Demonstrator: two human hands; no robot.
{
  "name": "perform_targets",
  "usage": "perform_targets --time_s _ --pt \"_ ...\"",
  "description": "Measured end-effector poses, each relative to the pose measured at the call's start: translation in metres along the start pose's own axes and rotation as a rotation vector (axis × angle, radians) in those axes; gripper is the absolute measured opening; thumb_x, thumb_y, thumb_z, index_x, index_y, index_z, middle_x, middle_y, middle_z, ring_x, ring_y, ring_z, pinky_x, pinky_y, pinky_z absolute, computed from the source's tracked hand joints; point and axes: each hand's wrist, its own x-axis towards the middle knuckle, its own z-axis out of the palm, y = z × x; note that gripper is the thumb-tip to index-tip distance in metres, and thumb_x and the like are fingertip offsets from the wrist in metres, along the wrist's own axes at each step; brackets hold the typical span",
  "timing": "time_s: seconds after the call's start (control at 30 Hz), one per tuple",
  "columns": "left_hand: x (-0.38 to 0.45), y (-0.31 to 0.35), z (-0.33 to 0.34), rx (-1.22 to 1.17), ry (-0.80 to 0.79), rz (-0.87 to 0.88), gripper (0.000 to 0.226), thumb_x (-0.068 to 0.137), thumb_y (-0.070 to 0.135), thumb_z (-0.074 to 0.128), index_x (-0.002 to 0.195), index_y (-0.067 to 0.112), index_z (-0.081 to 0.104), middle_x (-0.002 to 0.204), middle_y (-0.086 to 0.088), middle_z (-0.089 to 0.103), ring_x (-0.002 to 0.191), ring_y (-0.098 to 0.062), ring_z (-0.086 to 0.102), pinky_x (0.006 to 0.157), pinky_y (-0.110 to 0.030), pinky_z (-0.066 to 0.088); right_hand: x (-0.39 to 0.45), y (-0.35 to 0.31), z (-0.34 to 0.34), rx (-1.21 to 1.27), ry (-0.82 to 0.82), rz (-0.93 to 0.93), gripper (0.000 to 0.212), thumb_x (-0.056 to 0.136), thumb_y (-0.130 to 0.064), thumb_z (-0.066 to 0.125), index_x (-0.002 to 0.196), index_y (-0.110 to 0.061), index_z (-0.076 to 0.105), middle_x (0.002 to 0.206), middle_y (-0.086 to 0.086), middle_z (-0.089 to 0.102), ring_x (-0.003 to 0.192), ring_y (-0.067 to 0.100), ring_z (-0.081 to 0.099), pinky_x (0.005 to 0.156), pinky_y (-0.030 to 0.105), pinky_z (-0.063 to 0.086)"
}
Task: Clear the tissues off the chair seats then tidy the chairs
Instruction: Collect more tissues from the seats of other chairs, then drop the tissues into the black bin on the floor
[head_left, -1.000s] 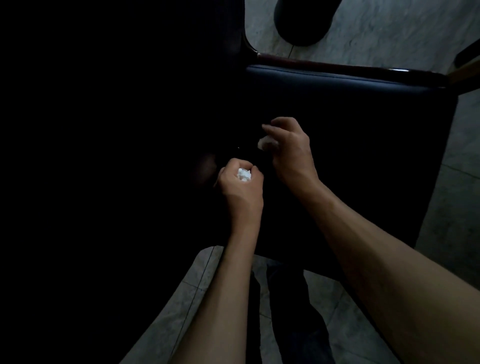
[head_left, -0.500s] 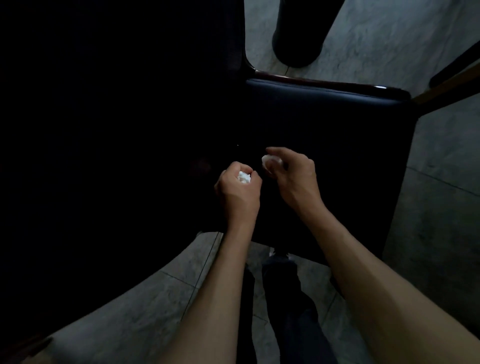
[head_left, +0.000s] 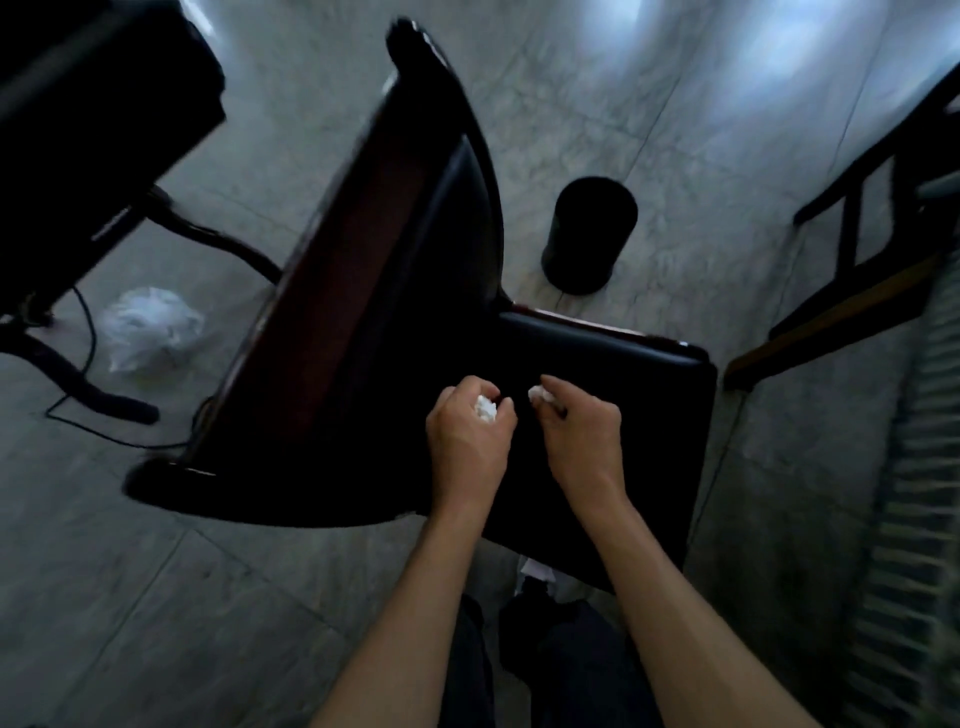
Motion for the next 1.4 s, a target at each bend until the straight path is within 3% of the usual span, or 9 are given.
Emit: perform_targets --time_s 0.17,0.3,0.4,0.6,0.73,0.9,1.1,1.3,1.4 --pt "-0.002 0.062 -0.046 0.027 0.010 0.093 0.019 0.079 0.027 0.073 0.095 0.017 0.067 0.092 -0.003 0.064 0.084 -0.016 0.061 0.074 -0.022 0.045 0.009 -0.062 -0.040 -0.038 0.069 -0.098 0.020 0.095 -0.017 0.057 0.075 -0.013 0.061 0.068 0.002 0.063 0.063 0.013 0.058 0.064 0.032 0.045" --pt "0.000 0.104 -0.084 0.086 0.088 0.171 0.022 0.080 0.027 0.072 0.099 0.015 0.066 0.095 -0.007 0.063 0.086 -0.023 0.061 0.073 -0.030 0.047 0.019 -0.108 -0.064 -0.071 0.112 -0.144 0.025 0.094 -0.020 0.054 0.069 -0.013 0.053 0.064 0.002 0.059 0.060 0.019 0.055 0.060 0.037 0.043" --pt "0.004 0.128 -0.115 0.136 0.157 0.245 0.023 0.082 0.026 0.071 0.102 0.015 0.065 0.096 -0.007 0.061 0.084 -0.024 0.060 0.071 -0.028 0.043 0.022 -0.141 -0.074 -0.044 0.139 -0.226 0.020 0.093 -0.018 0.056 0.077 -0.007 0.063 0.066 0.007 0.064 0.063 0.023 0.060 0.062 0.040 0.048" --pt "0.031 0.142 -0.175 0.198 0.263 0.335 0.018 0.083 0.021 0.069 0.098 0.013 0.063 0.095 -0.007 0.061 0.077 -0.014 0.052 0.067 -0.020 0.034 0.029 -0.200 -0.065 -0.057 0.154 -0.313 0.022 0.095 -0.020 0.052 0.090 -0.003 0.066 0.072 0.012 0.066 0.065 0.023 0.059 0.065 0.039 0.049" --pt "0.061 0.128 -0.215 0.213 0.275 0.355 0.015 0.083 0.019 0.068 0.096 0.013 0.062 0.094 -0.009 0.060 0.076 -0.024 0.058 0.065 -0.027 0.039 0.036 -0.237 -0.031 -0.076 0.131 -0.351 0.022 0.096 -0.019 0.053 0.100 -0.004 0.069 0.092 0.013 0.072 0.086 0.029 0.067 0.075 0.039 0.052" --pt "0.120 0.083 -0.280 0.235 0.292 0.358 0.016 0.080 0.013 0.066 0.096 0.012 0.064 0.092 -0.010 0.061 0.075 -0.023 0.057 0.062 -0.027 0.038 0.050 -0.293 0.046 -0.163 0.121 -0.359 0.025 0.095 -0.017 0.052 0.071 -0.016 0.046 0.067 0.003 0.058 0.061 0.024 0.055 0.056 0.032 0.035" --pt "0.203 0.022 -0.354 0.244 0.191 0.357 0.011 0.080 0.010 0.063 0.091 0.010 0.061 0.086 -0.007 0.058 0.070 -0.017 0.049 0.061 -0.024 0.031 0.065 -0.359 0.149 -0.227 0.160 -0.264 0.023 0.096 -0.020 0.050 0.077 -0.011 0.059 0.071 0.007 0.062 0.061 0.021 0.052 0.056 0.031 0.030" --pt "0.262 -0.021 -0.397 0.246 0.081 0.380 0.013 0.077 0.011 0.068 0.088 0.010 0.061 0.086 -0.007 0.058 0.072 -0.022 0.055 0.061 -0.028 0.039 0.079 -0.398 0.215 -0.244 0.188 -0.184 0.028 0.096 -0.017 0.049 0.069 -0.019 0.047 0.061 -0.001 0.050 0.055 0.017 0.045 0.056 0.028 0.025" --pt "0.285 -0.025 -0.402 0.241 0.047 0.382 0.013 0.079 0.012 0.069 0.090 0.009 0.063 0.090 -0.008 0.060 0.075 -0.022 0.057 0.063 -0.027 0.039 0.092 -0.406 0.230 -0.263 0.204 -0.138 0.026 0.096 -0.017 0.050 0.070 -0.017 0.051 0.064 0.003 0.057 0.057 0.020 0.050 0.056 0.029 0.026"
